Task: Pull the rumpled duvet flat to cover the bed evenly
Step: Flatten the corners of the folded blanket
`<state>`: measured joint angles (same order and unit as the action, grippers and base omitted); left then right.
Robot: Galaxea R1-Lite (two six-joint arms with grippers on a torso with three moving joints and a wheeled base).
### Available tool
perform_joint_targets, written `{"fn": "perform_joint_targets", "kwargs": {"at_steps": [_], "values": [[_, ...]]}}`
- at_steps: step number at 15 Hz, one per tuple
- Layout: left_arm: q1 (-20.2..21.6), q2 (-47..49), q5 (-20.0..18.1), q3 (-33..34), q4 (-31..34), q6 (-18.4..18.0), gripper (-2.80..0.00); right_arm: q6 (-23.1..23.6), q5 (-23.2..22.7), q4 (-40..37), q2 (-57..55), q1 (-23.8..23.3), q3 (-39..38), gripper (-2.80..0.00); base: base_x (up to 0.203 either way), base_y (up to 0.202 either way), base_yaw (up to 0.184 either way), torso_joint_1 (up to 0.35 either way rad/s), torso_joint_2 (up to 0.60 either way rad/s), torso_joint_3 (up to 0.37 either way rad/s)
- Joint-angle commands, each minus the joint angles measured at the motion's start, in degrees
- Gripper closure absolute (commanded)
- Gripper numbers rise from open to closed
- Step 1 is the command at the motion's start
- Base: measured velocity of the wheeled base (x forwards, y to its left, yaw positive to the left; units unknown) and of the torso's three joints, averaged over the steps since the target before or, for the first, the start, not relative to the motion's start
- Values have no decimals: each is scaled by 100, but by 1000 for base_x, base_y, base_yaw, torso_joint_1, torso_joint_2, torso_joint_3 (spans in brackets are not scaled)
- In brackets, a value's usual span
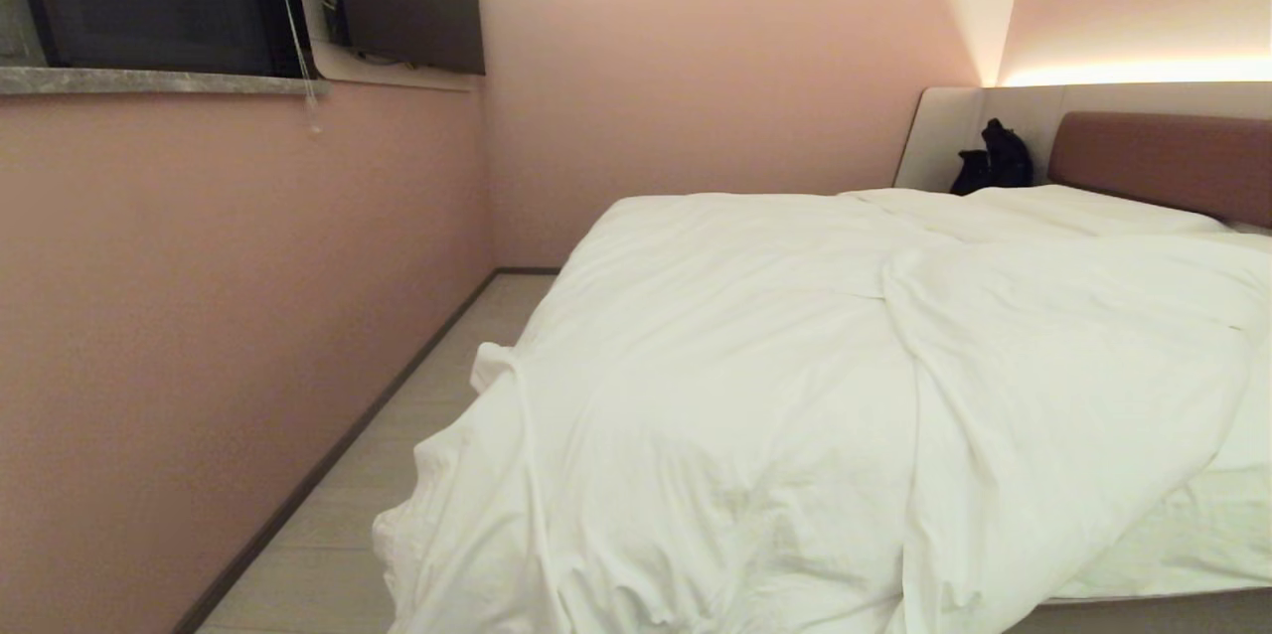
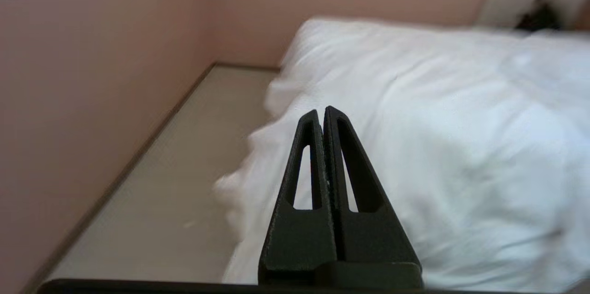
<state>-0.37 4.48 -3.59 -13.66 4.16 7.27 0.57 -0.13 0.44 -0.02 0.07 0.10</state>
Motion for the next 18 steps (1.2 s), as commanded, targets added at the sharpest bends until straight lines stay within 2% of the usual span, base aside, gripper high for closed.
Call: {"fn": "perform_joint_targets", "kwargs": {"at_steps": [1,5,9,11,14,16,18], "values": [[-72,1081,-99,-819,68,258,0,4,-4,0,2,1,-1,0,0,0,0,0,0,0],[-252,3545,-671,-1833,-172,1138,0,4,-4,0,2,1,-1,0,0,0,0,0,0,0],[-301,6612,-1133,-2405,-1029,1473,0,4,-4,0,2,1,-1,0,0,0,0,0,0,0],[-315,7825,-1296,-2698,-1524,1491,0,4,-4,0,2,1,-1,0,0,0,0,0,0,0],[-355,9385,-1452,-3235,-1990,1155,0,4,-4,0,2,1,-1,0,0,0,0,0,0,0],[-402,10006,-1545,-3750,-2139,1010,0,4,-4,0,2,1,-1,0,0,0,0,0,0,0],[-420,10186,-1659,-3912,-2189,960,0,4,5,0,2,1,-1,0,0,0,0,0,0,0]]}}
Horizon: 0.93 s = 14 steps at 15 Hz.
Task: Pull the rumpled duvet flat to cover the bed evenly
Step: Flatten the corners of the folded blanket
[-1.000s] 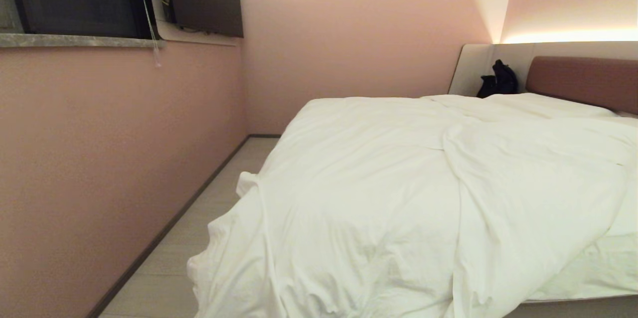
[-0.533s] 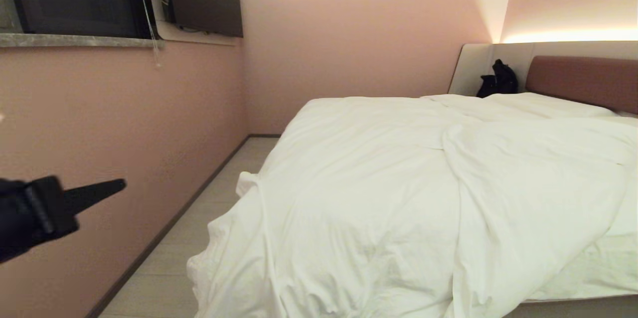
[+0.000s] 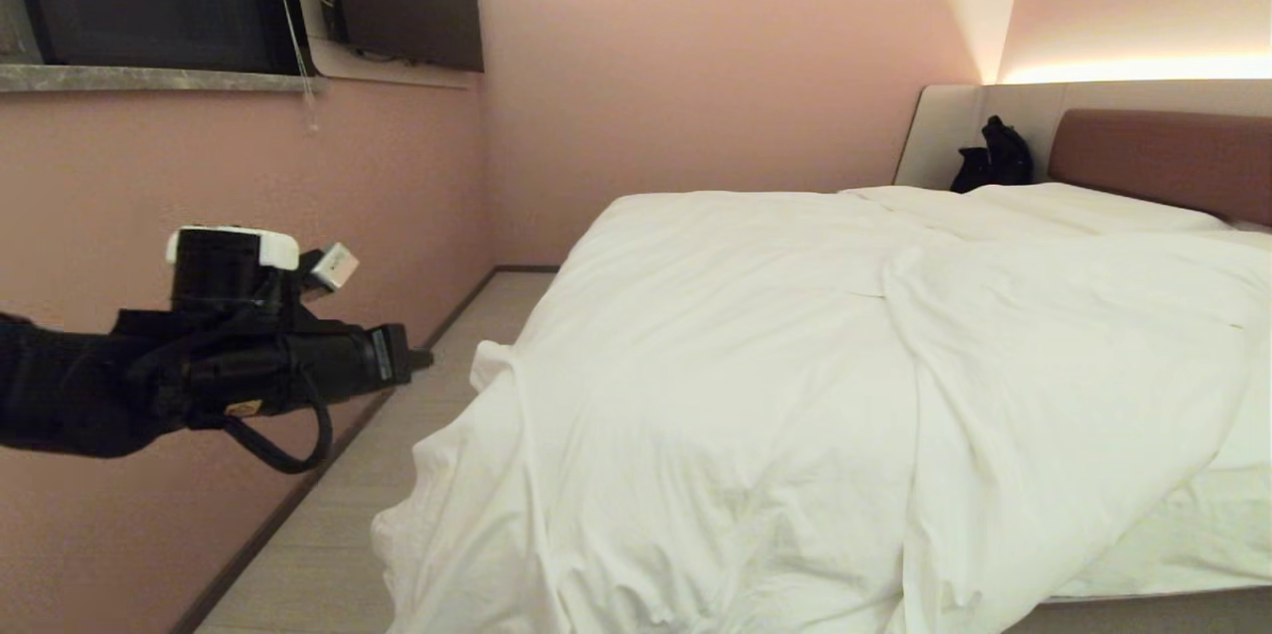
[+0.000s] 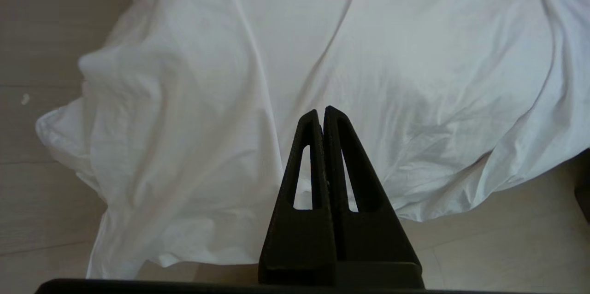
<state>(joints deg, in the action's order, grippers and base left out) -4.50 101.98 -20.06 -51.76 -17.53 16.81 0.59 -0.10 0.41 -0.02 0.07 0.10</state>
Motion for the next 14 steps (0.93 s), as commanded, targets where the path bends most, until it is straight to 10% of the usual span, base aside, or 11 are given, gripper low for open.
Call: {"fn": "perform_joint_targets", "kwargs": {"at_steps": [1,14], "values": [[-7,601,-32,-238,26,26,0,3,-8,3,2,1,-1,0,0,0,0,0,0,0],[256,2054,-156,-1214,698,261,0,3,-8,3,2,1,-1,0,0,0,0,0,0,0]]}}
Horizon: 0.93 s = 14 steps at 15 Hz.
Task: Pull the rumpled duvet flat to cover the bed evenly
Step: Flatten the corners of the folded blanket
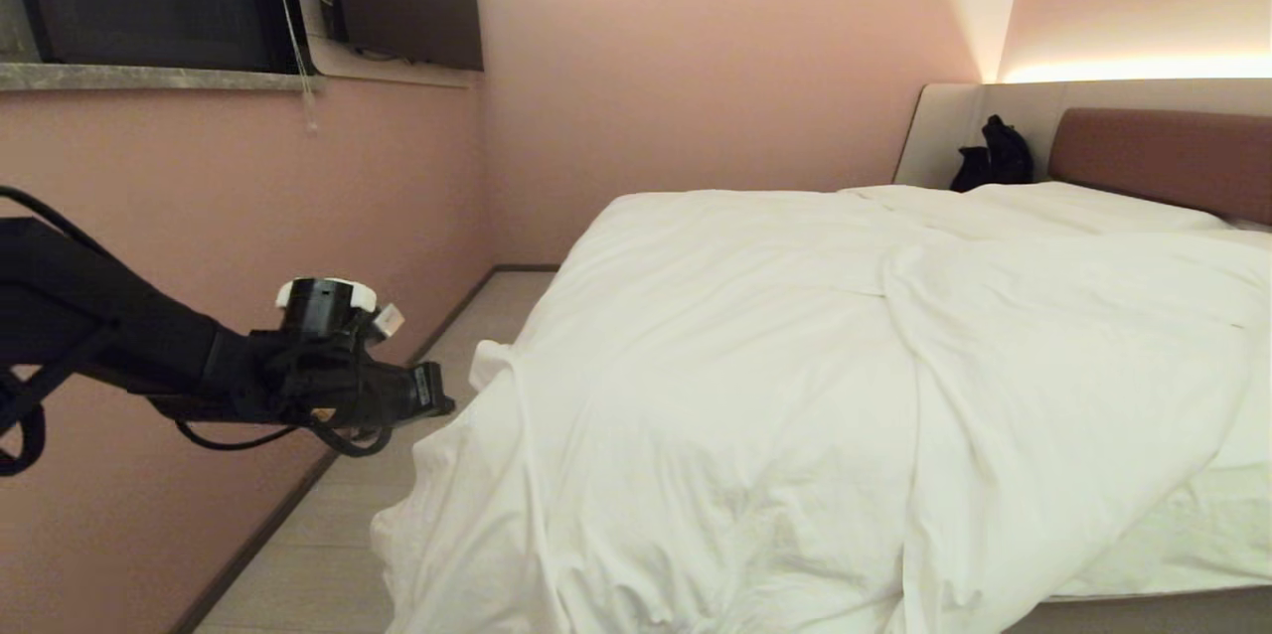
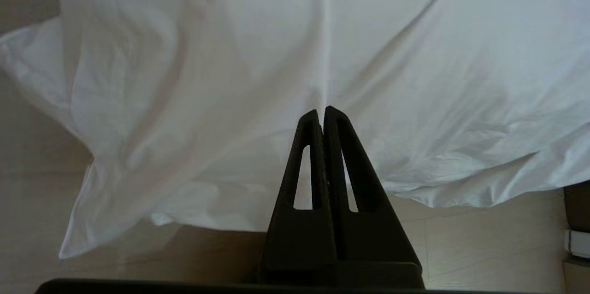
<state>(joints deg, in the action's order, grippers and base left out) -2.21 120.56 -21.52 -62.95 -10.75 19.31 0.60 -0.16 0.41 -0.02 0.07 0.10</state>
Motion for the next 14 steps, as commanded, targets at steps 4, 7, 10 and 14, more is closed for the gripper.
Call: {"fn": "perform_joint_targets", "kwargs": {"at_steps": [4,7,10,14], "values": [[45,520,201,-407,359,5,0,2,-2,2,2,1,-1,0,0,0,0,0,0,0],[10,966,1080,-768,374,-23,0,2,7,2,2,1,-1,0,0,0,0,0,0,0],[-178,1414,1877,-1144,397,7,0,2,7,2,2,1,-1,0,0,0,0,0,0,0],[-271,1532,2071,-1353,480,6,0,2,-2,2,2,1,-1,0,0,0,0,0,0,0]]}}
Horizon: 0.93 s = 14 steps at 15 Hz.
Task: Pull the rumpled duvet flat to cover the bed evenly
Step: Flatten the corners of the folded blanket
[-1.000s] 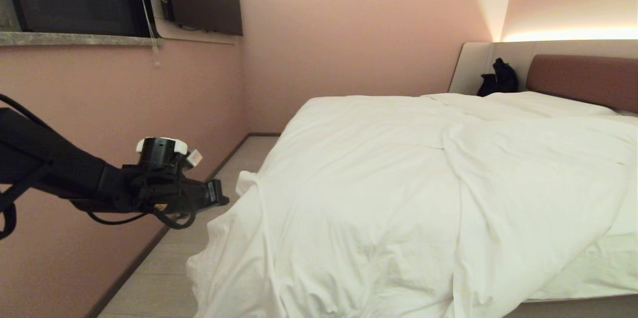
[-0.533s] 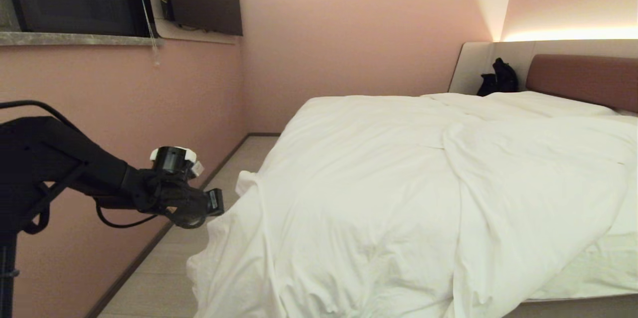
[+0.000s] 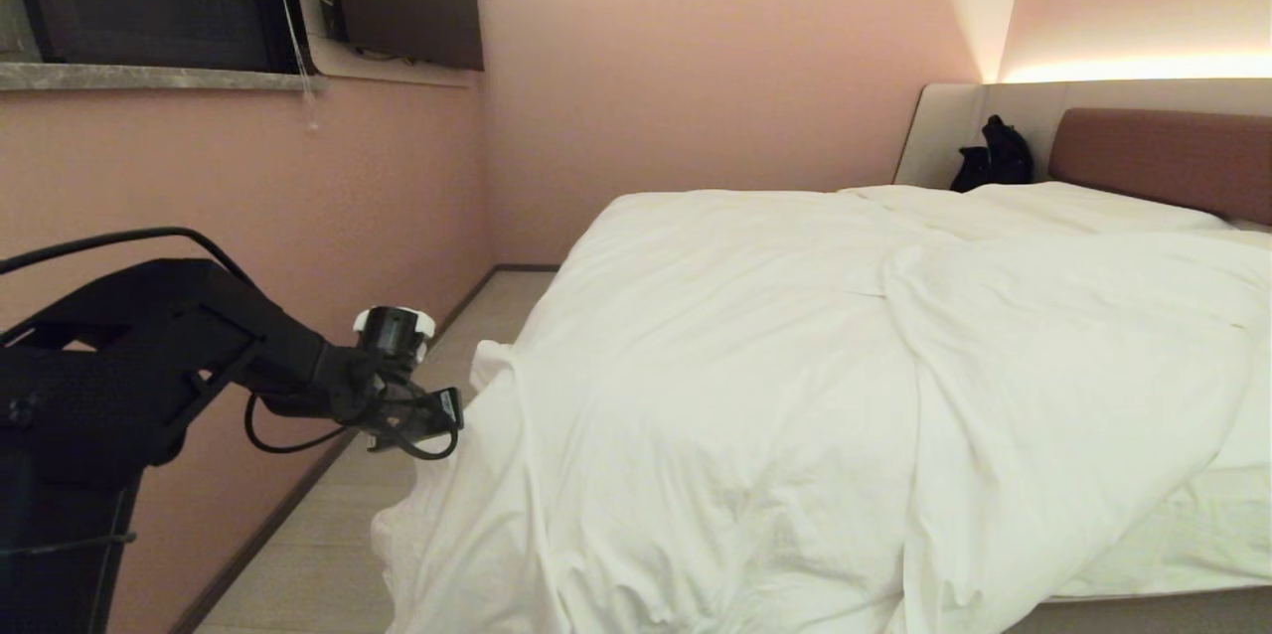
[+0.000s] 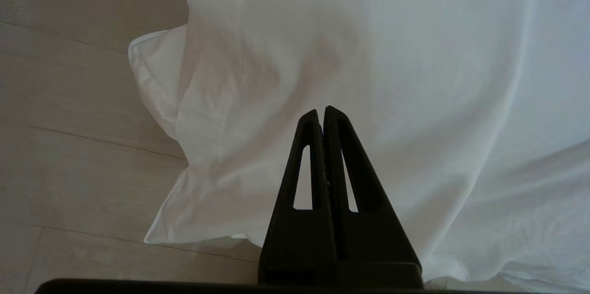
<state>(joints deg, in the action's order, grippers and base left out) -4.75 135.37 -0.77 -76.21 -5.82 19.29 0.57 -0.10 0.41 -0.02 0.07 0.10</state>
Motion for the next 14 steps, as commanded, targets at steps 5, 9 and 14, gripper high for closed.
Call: {"fn": "perform_joint_targets", "kwargs": {"at_steps": [5,9,14], "values": [[-141,60,-188,-386,468,24,-280,4,-8,2,2,1,-1,0,0,0,0,0,0,0],[-328,259,-295,-695,522,59,-280,4,-8,2,2,1,-1,0,0,0,0,0,0,0],[-353,359,-266,-852,567,58,-280,4,-8,2,2,1,-1,0,0,0,0,0,0,0]]}}
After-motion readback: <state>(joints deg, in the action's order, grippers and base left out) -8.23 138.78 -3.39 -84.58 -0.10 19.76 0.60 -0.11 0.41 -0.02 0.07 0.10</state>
